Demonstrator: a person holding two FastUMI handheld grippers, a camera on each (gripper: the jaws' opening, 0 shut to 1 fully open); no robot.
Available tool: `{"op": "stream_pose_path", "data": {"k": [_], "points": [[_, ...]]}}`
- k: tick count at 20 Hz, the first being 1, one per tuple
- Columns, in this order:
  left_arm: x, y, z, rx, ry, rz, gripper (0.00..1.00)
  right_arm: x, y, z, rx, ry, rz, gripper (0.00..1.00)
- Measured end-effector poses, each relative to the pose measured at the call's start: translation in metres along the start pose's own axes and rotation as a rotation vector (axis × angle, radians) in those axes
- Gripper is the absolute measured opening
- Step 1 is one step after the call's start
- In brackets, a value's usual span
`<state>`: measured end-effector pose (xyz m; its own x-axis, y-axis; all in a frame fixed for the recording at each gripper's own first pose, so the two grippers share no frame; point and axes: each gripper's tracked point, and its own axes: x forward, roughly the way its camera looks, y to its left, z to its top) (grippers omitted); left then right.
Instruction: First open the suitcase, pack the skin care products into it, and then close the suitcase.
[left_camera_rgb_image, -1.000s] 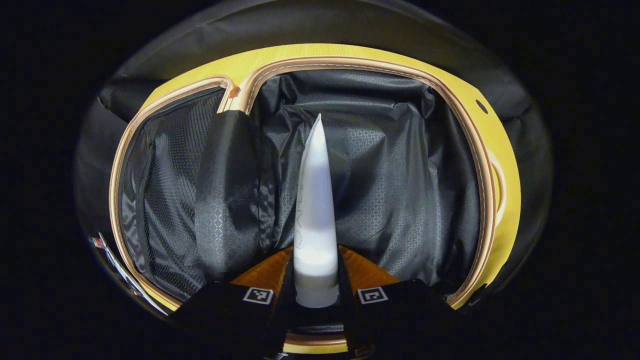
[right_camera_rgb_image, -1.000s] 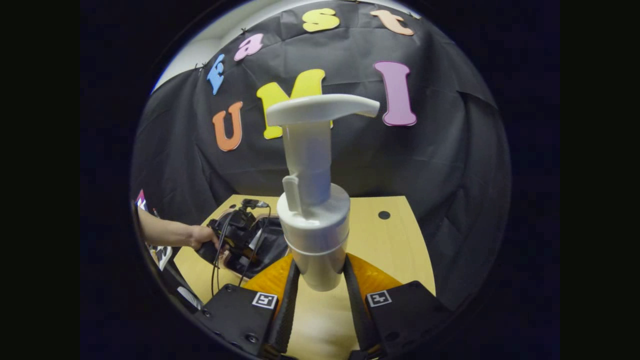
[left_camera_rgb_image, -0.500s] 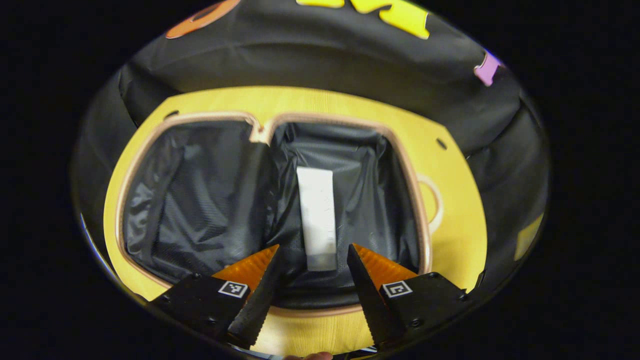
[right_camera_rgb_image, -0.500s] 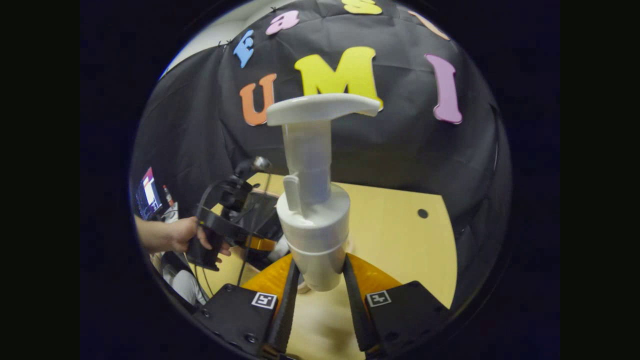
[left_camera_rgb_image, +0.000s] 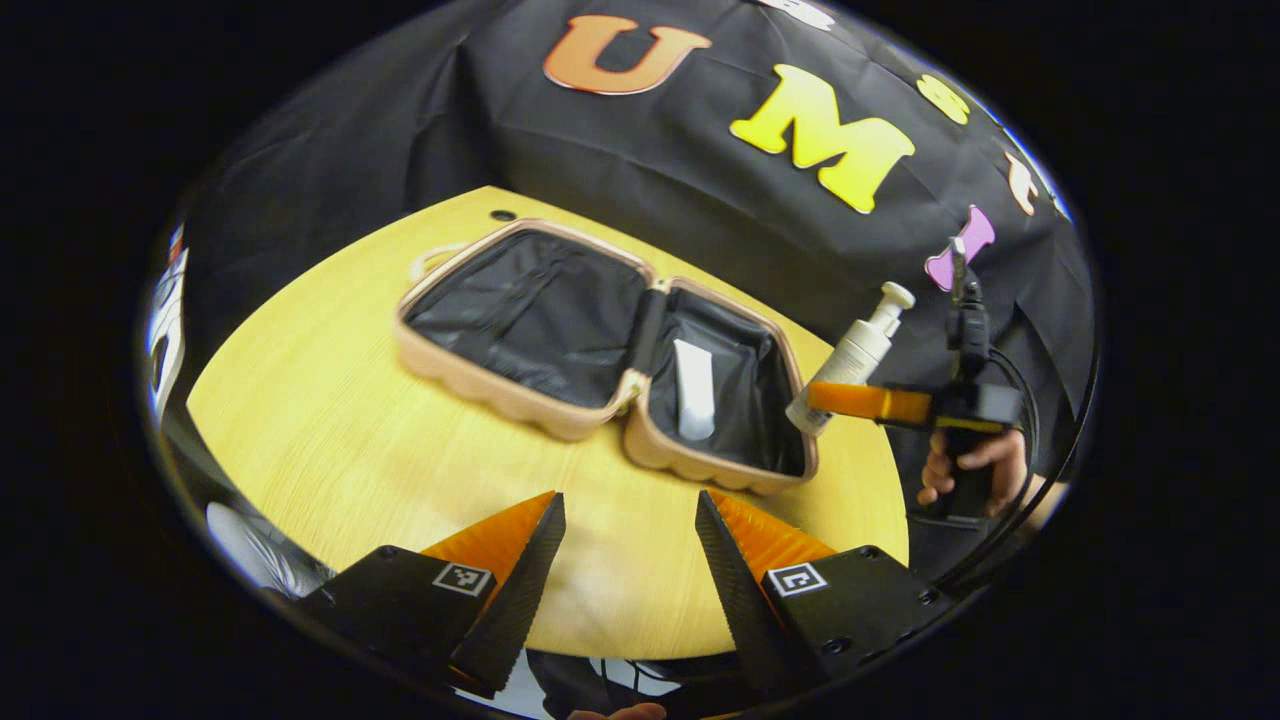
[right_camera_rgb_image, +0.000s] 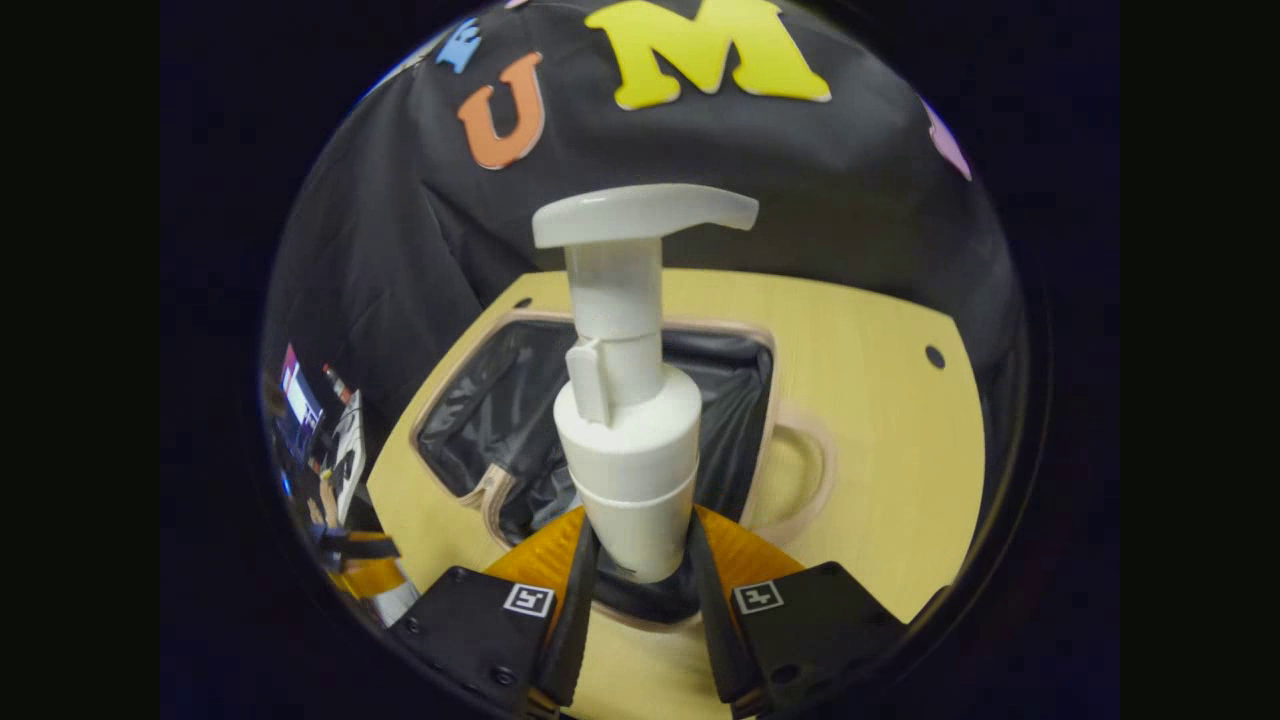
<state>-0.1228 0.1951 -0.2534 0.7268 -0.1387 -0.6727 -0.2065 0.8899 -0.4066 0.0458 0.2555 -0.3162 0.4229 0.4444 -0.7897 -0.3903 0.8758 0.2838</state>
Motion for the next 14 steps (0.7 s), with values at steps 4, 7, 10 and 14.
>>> {"op": "stream_pose_path", "data": {"k": [4, 7, 10, 14], "points": [[-0.023, 0.039, -0.015, -0.063, 0.006, 0.049, 0.85, 0.033, -0.008, -0.013, 0.138, 0.086, -0.048, 0.48], [-0.034, 0.064, -0.009, -0.103, -0.014, 0.077, 0.85, 0.048, -0.014, -0.021, 0.223, 0.147, -0.113, 0.48], [-0.033, 0.076, 0.004, -0.131, -0.037, 0.083, 0.85, 0.060, -0.015, -0.024, 0.298, 0.213, -0.166, 0.48], [-0.037, 0.085, 0.019, -0.121, -0.062, 0.074, 0.85, 0.072, -0.021, -0.029, 0.352, 0.288, -0.226, 0.48]]}}
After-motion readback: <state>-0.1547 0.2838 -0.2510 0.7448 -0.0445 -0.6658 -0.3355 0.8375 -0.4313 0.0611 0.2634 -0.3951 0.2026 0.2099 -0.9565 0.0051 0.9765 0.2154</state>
